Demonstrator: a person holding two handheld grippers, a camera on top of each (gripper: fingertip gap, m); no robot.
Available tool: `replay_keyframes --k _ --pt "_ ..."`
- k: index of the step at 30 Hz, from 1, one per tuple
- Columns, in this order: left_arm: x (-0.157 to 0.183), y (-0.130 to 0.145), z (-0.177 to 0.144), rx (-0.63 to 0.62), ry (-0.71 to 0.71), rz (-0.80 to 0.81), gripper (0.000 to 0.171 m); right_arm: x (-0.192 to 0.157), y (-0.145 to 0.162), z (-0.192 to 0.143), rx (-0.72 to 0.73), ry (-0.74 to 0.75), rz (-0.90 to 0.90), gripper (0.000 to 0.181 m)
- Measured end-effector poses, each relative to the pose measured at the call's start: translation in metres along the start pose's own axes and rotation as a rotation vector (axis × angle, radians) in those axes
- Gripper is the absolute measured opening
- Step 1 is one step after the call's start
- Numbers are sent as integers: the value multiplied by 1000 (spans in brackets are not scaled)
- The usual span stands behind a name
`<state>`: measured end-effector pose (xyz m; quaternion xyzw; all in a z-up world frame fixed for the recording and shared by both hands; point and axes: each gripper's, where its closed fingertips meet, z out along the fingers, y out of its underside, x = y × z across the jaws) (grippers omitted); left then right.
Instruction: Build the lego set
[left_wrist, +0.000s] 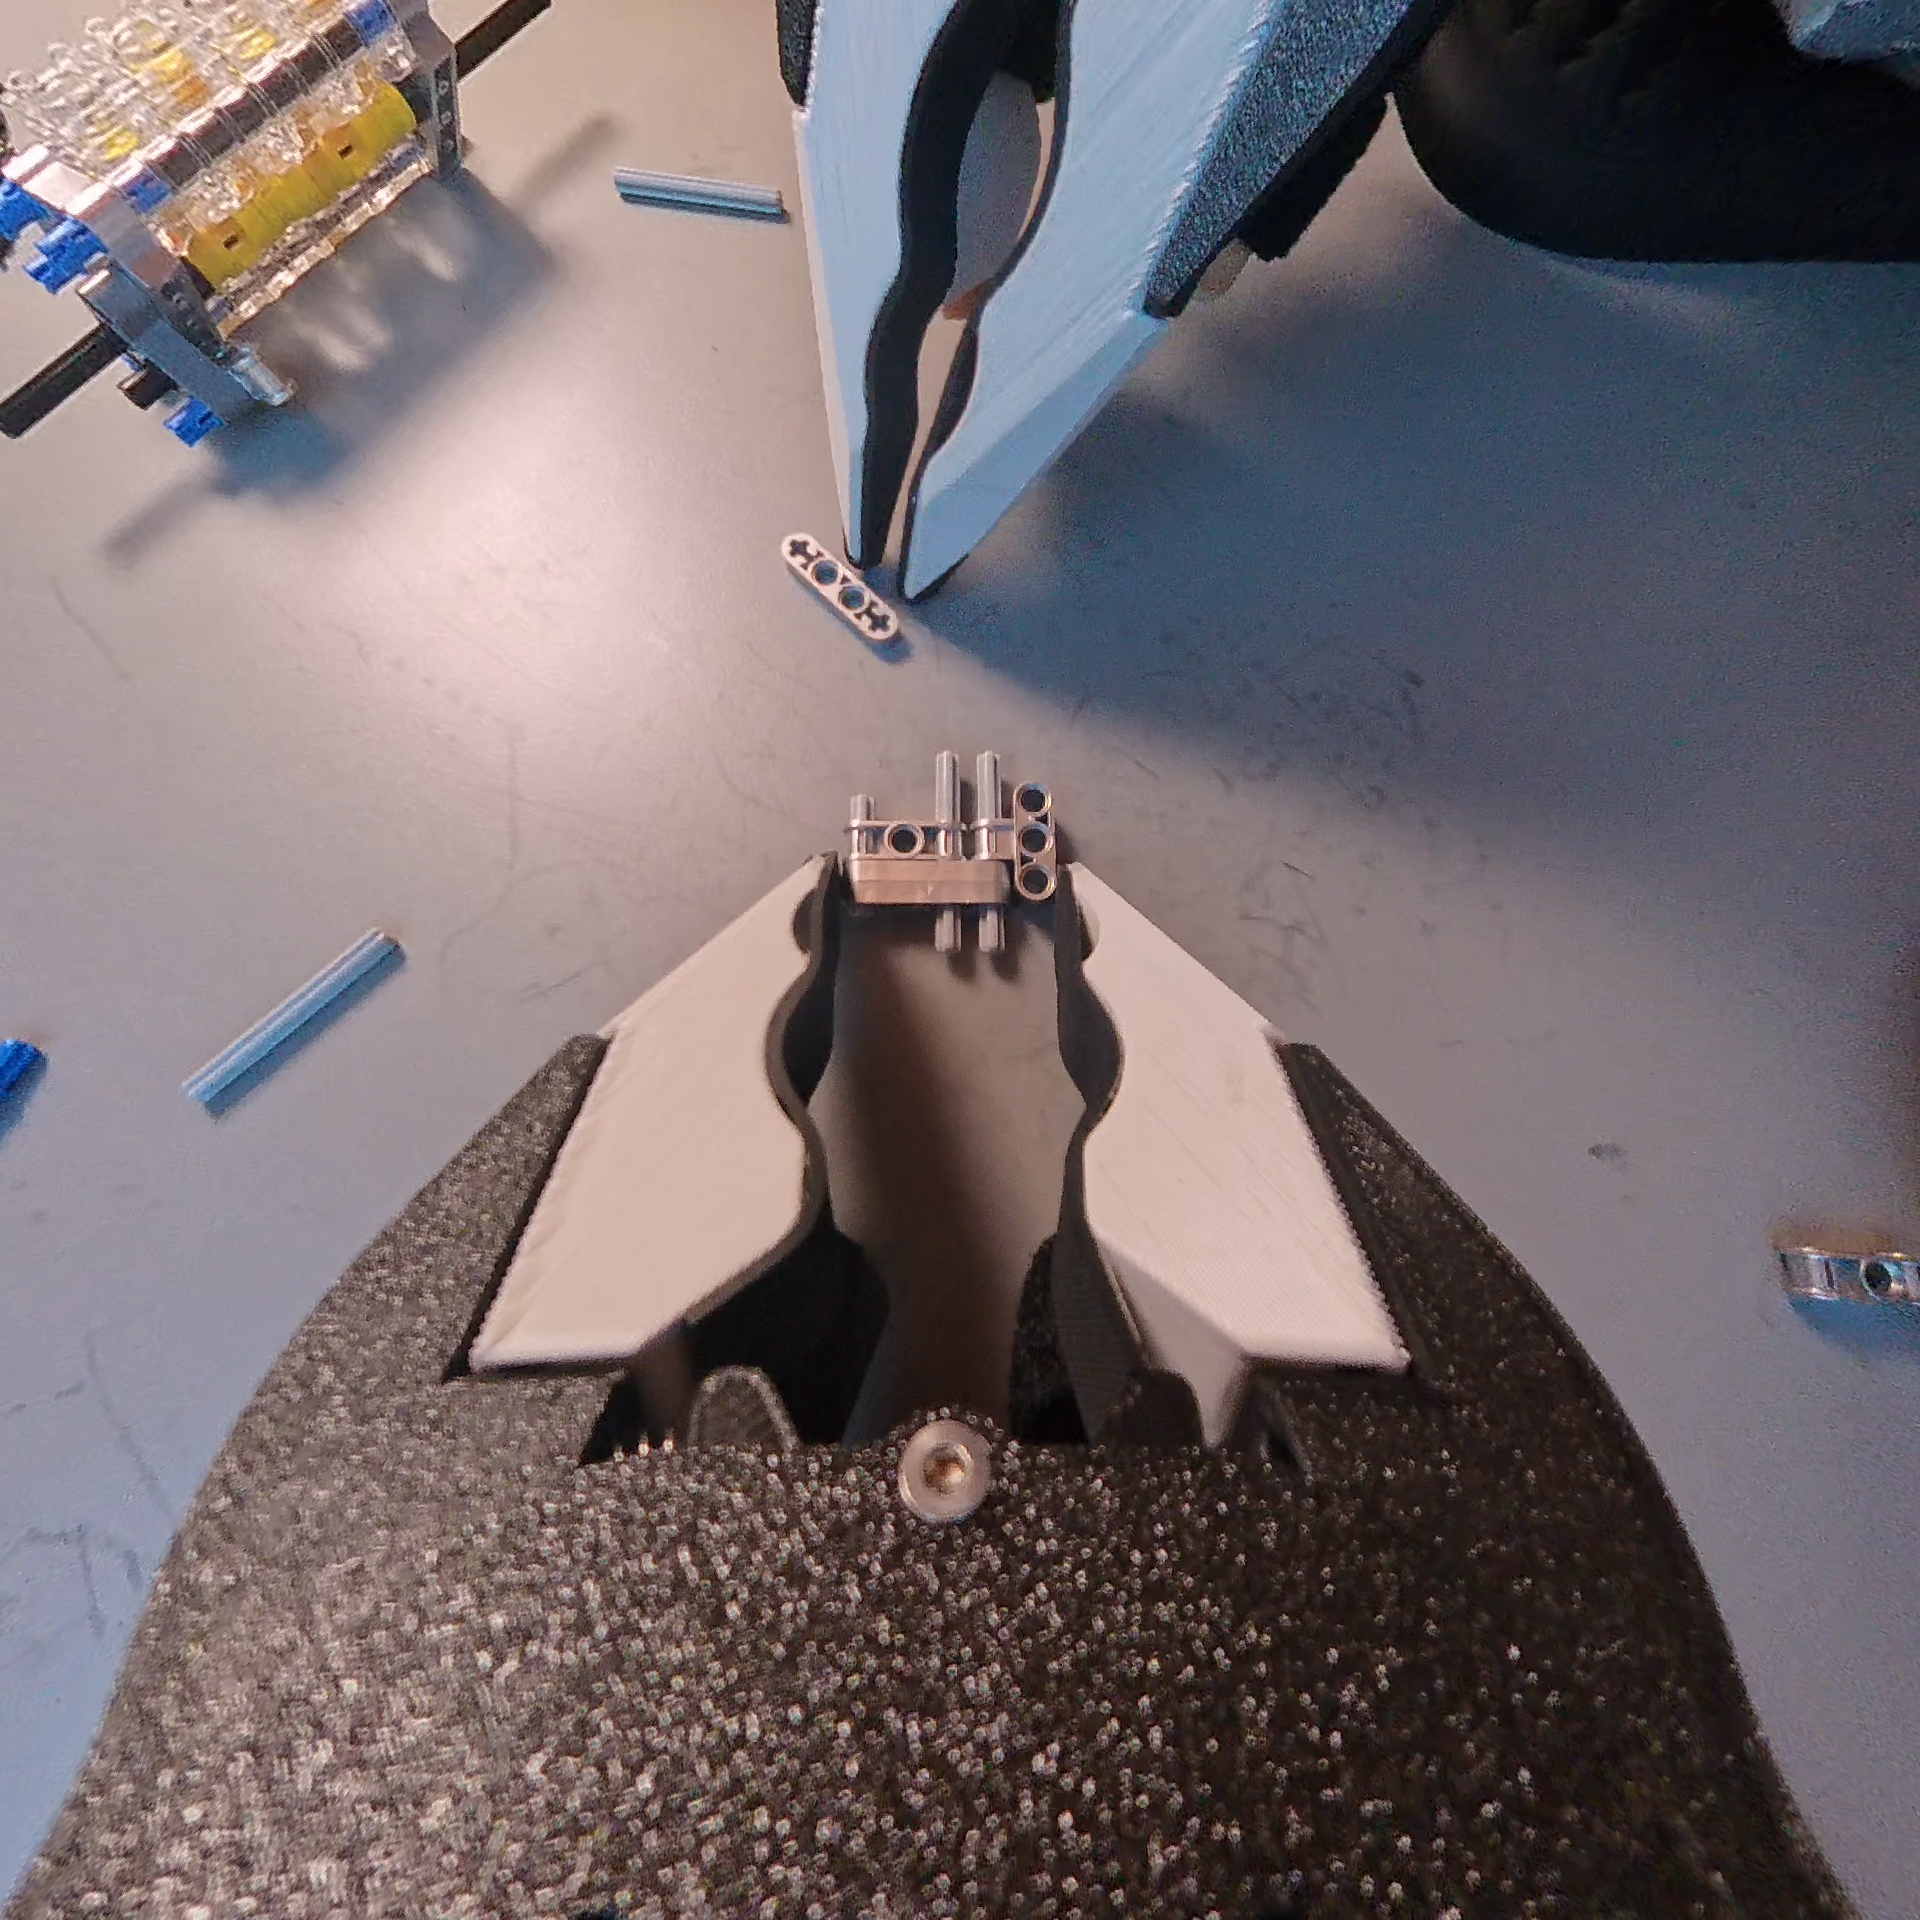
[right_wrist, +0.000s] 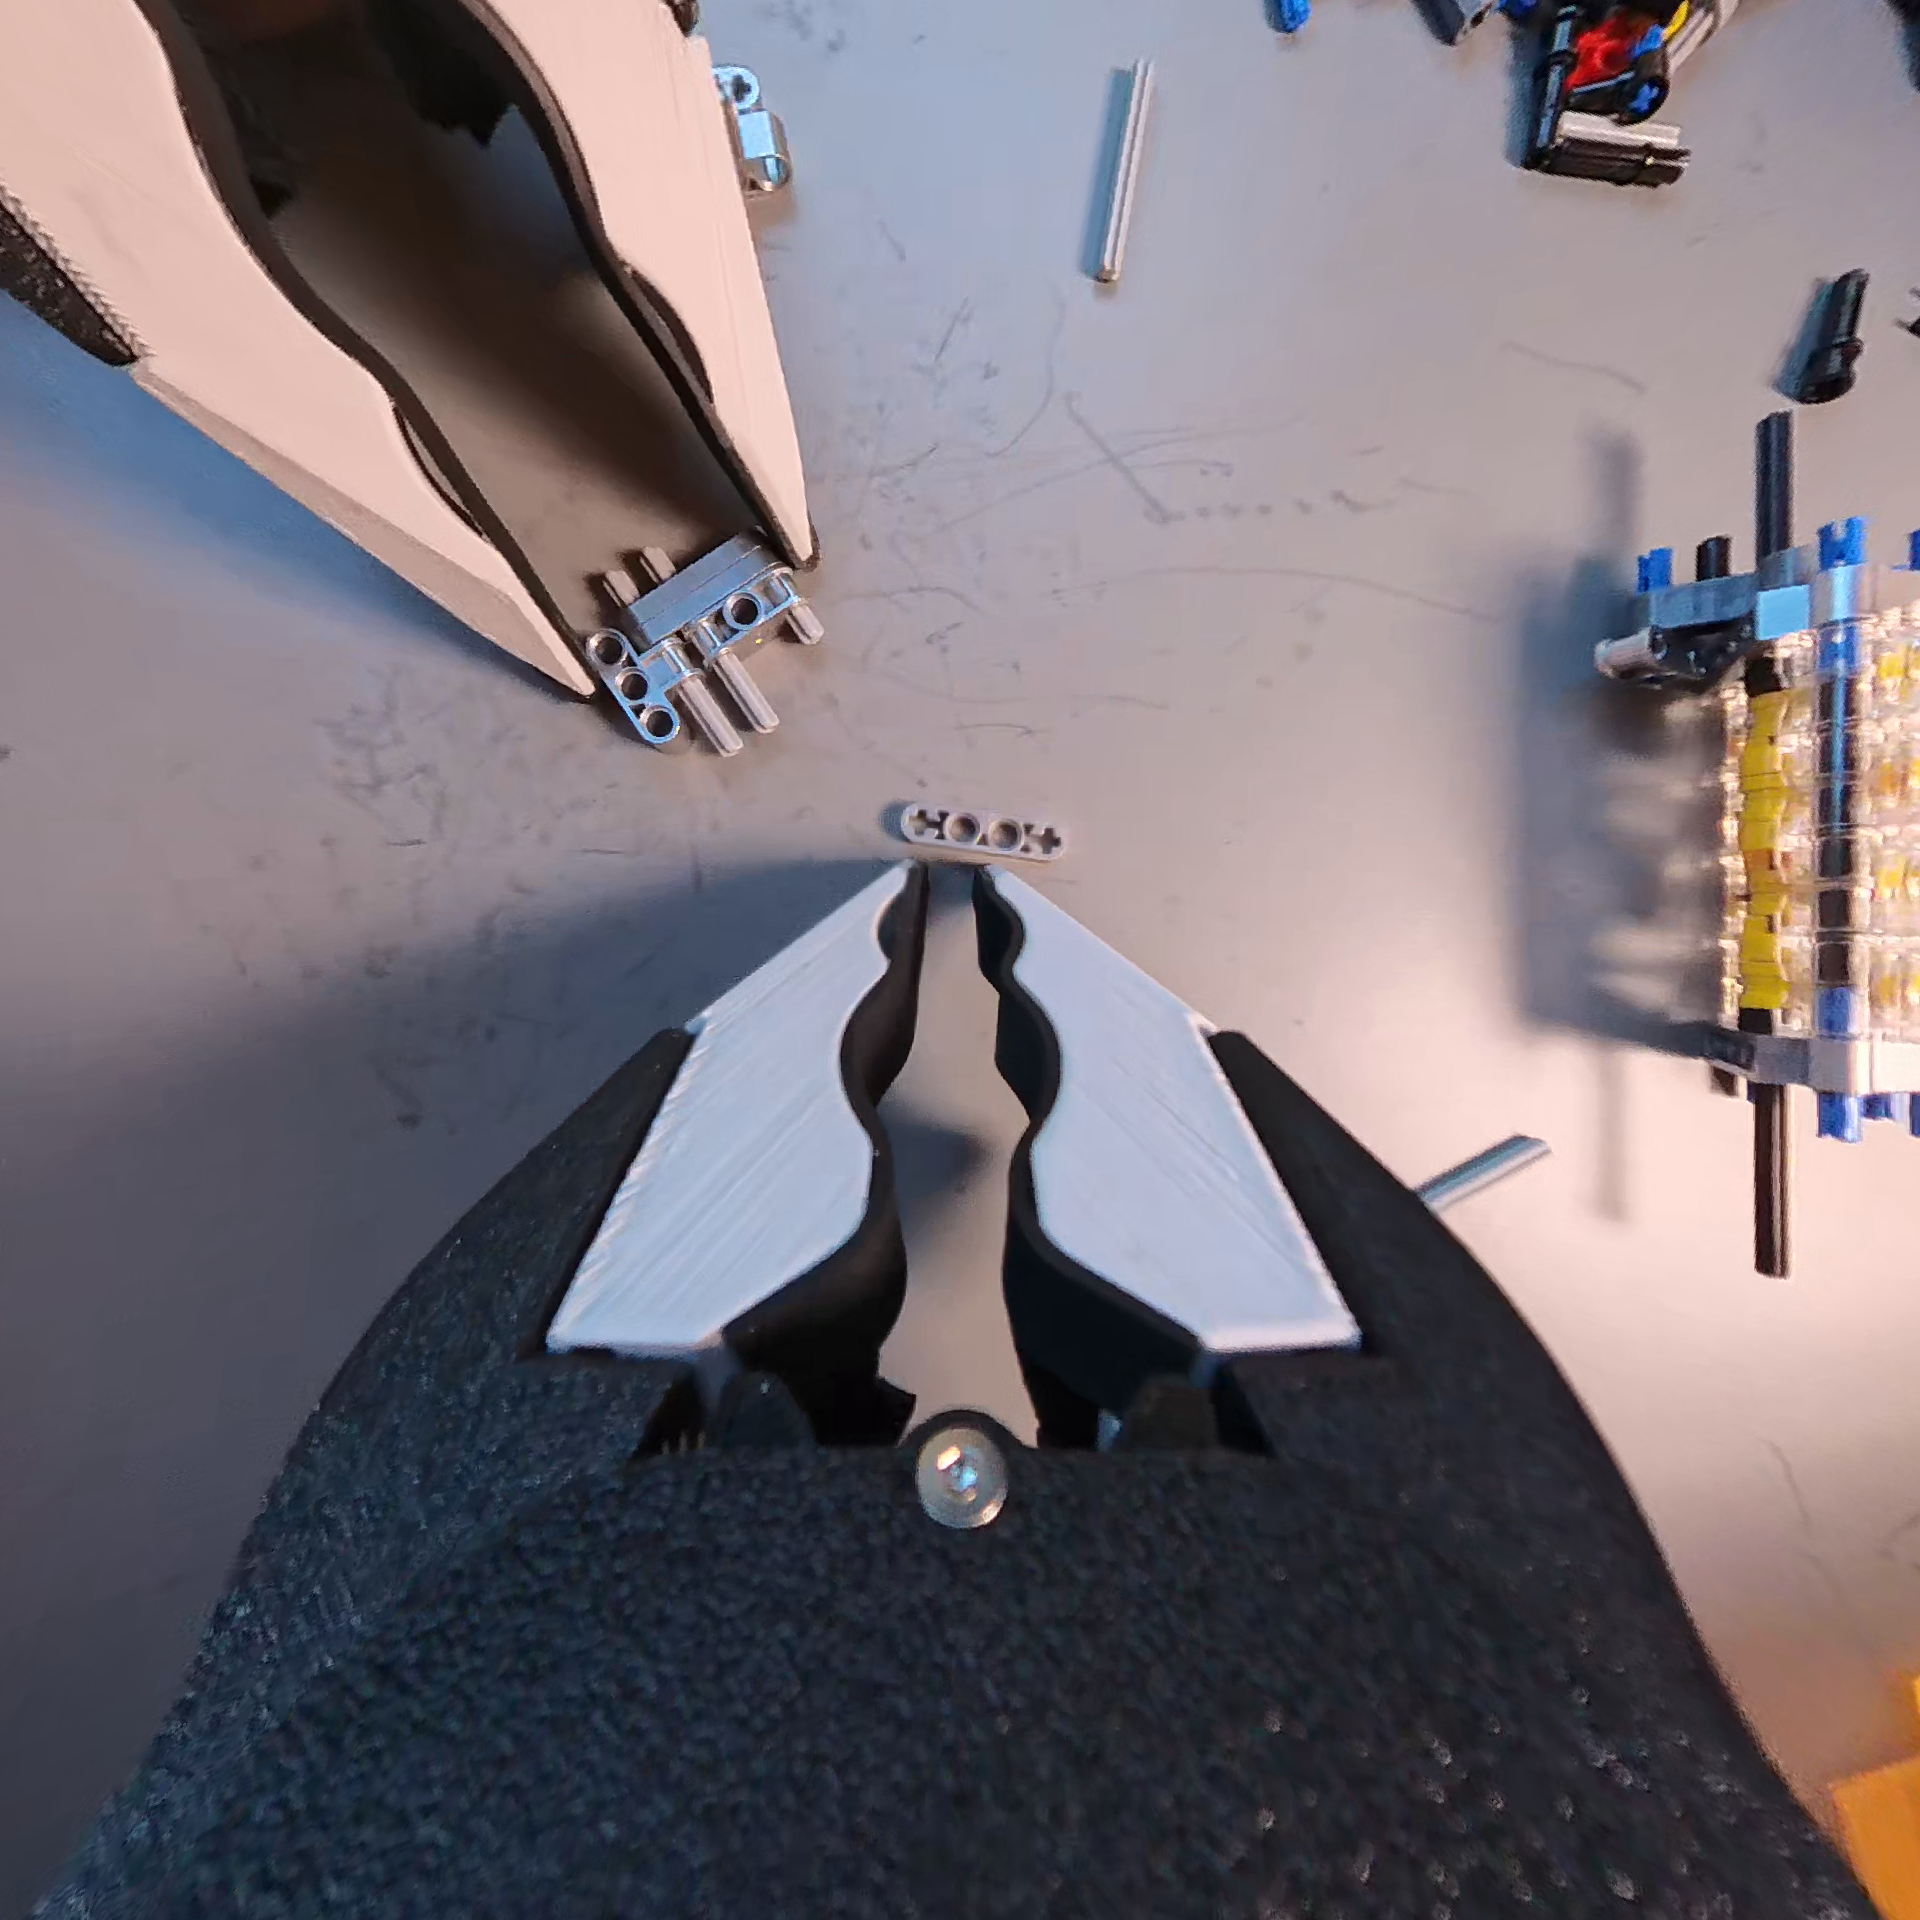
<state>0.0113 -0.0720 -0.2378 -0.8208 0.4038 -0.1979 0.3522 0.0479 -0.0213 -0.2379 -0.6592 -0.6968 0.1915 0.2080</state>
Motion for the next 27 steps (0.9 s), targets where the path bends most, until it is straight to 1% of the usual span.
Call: replay_keyframes --k 3,10,13,15,17,18,19,20,22,24,27 --pt "0 1 -1 -1 1 0 40 -3 0 0 -1 -14 33 0" --pt "-1 4 -6 -5 21 -3 42 -14 -5 0 80 -73 149 0" --pt "-3 -1 -11 32 43 -34 42 -20 -19 -7 192 -150 226 0" --pt "-4 -7 -15 74 56 -56 42 -18 -31 -16 282 -186 276 0" --pt "-6 -12 -19 109 63 -79 41 -10 -40 -25 363 -193 322 0" --pt "-7 -12 -19 114 61 -87 40 -5 -41 -28 378 -174 327 0" --pt "-9 -12 -19 112 55 -89 40 -1 -38 -28 369 -145 315 0" --pt "-10 -10 -18 105 46 -85 40 2 -33 -27 337 -110 296 4" --pt "-13 -8 -17 93 20 -65 40 7 -19 -21 245 -38 248 21" --pt "-14 -9 -17 91 0 -46 40 10 -8 -17 176 23 199 24" --pt "-15 -8 -18 82 -23 -23 40 5 -2 -11 126 38 178 26"
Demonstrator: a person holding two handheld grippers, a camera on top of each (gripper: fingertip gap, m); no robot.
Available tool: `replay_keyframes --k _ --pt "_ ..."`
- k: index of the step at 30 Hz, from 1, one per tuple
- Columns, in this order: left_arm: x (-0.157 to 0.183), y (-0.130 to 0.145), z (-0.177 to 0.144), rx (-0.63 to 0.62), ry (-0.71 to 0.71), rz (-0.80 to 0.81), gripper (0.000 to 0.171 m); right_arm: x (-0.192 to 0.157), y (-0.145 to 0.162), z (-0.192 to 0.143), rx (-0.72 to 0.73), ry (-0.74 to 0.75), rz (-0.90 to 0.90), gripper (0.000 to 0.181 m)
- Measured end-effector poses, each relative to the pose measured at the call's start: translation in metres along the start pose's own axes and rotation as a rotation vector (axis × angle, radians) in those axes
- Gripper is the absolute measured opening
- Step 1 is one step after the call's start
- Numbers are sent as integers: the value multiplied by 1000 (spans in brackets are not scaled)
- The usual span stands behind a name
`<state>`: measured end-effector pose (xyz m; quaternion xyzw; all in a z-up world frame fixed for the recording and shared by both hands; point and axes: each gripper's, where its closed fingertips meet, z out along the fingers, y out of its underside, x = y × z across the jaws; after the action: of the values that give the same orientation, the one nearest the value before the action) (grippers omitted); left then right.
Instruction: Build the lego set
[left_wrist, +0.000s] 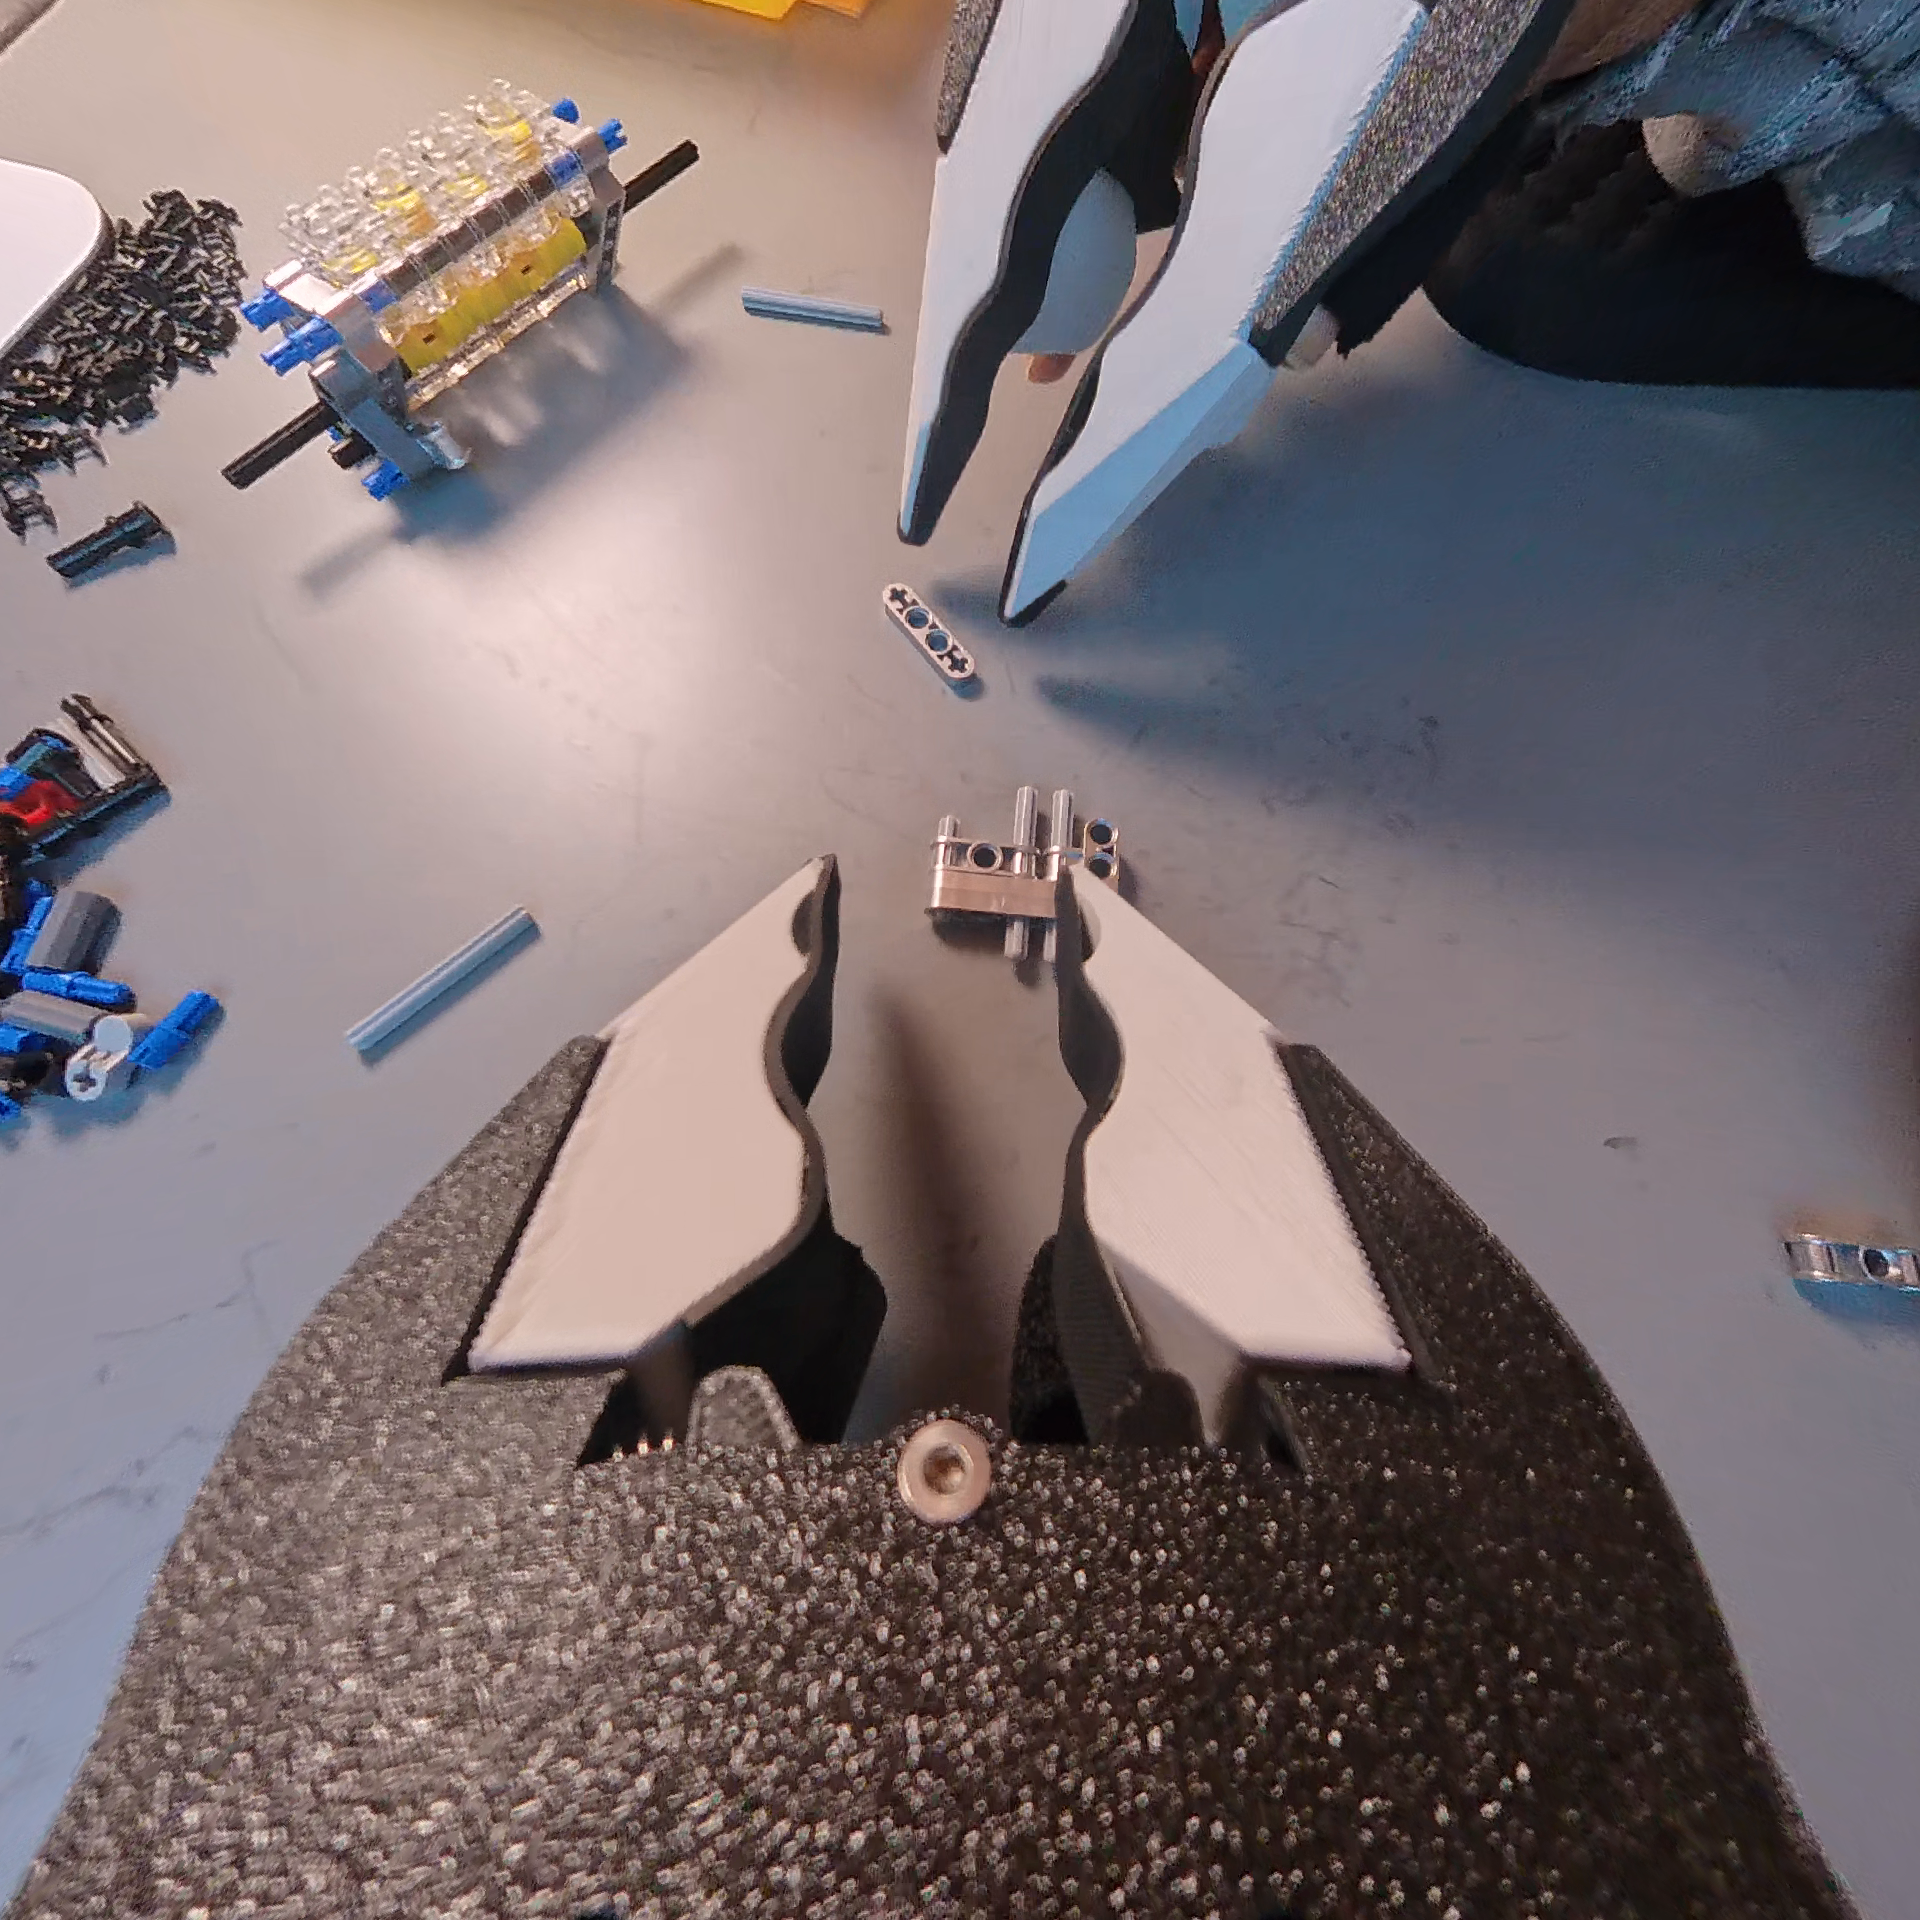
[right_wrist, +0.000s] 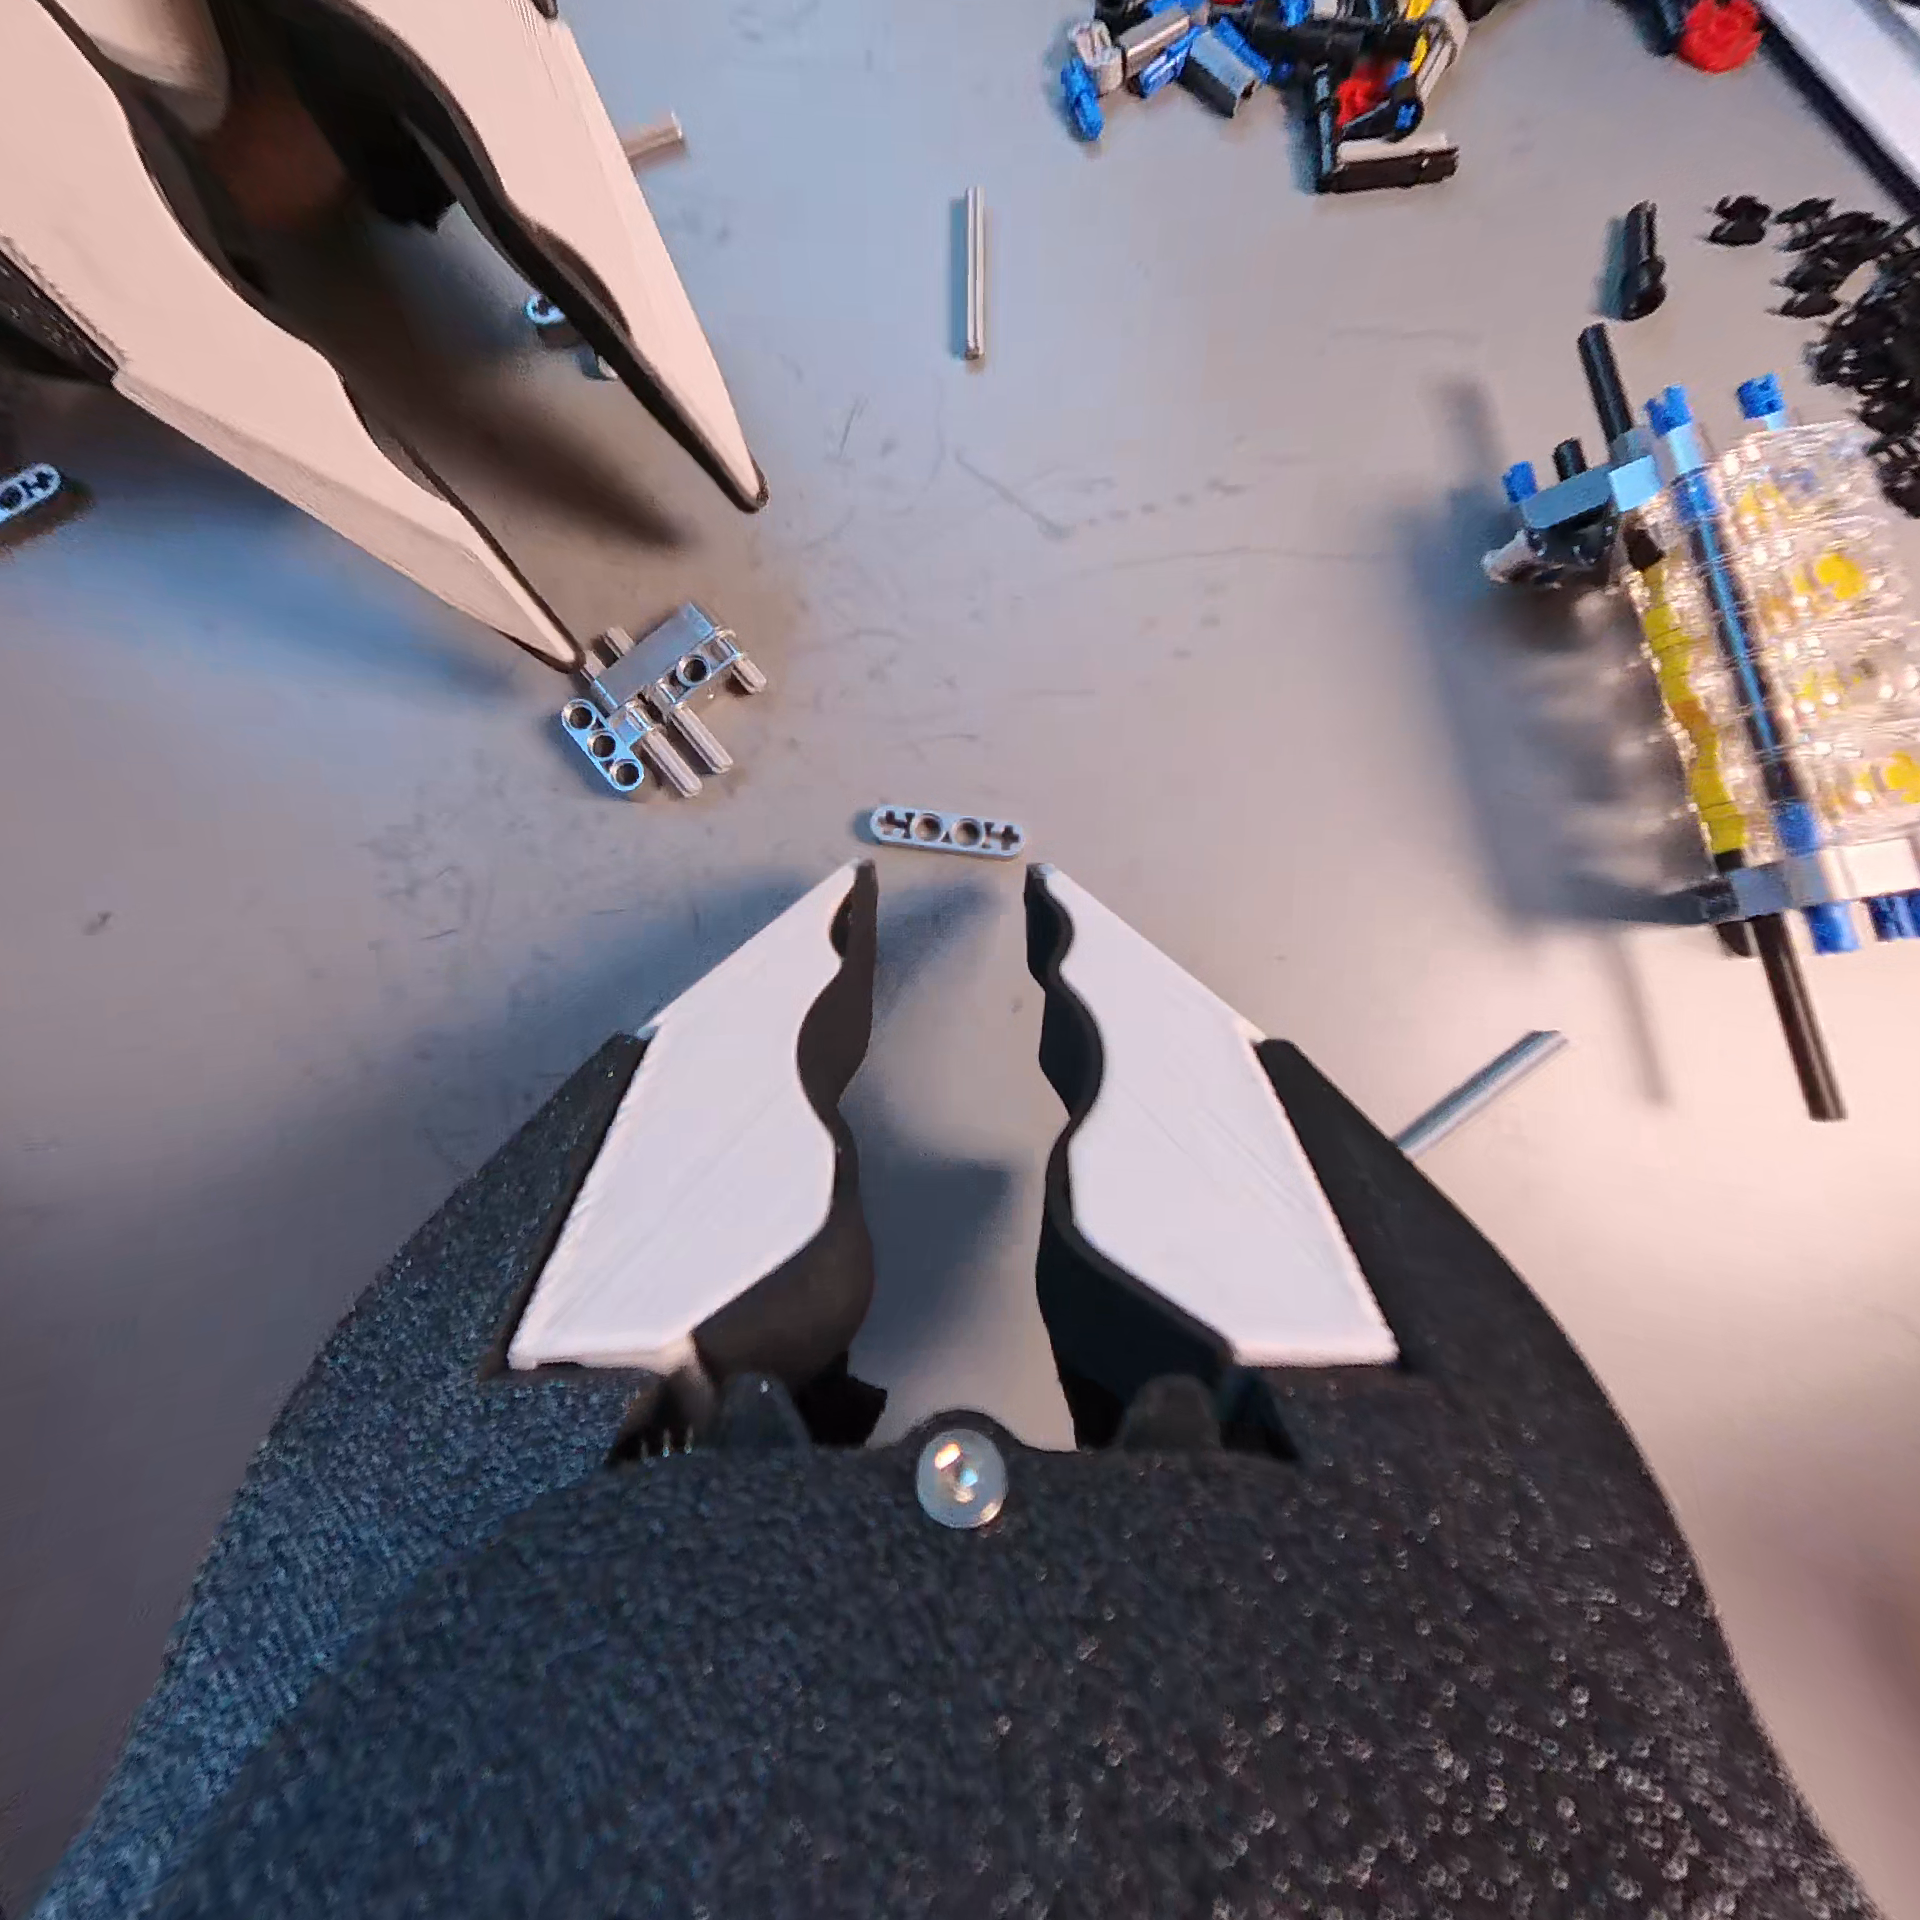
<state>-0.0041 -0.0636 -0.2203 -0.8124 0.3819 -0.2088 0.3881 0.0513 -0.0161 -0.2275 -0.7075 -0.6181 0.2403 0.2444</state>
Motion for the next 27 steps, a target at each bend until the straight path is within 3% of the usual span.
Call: replay_keyframes --k 10,19,27 --pt "-1 2 0 -12 -8 9 39 -1 -2 14 -61 22 -47 32" --pt "1 -1 0 11 15 -16 38 -3 -2 15 -56 33 -156 0" --pt "1 -5 -3 44 37 -61 37 -3 -1 14 -47 -31 -196 0"
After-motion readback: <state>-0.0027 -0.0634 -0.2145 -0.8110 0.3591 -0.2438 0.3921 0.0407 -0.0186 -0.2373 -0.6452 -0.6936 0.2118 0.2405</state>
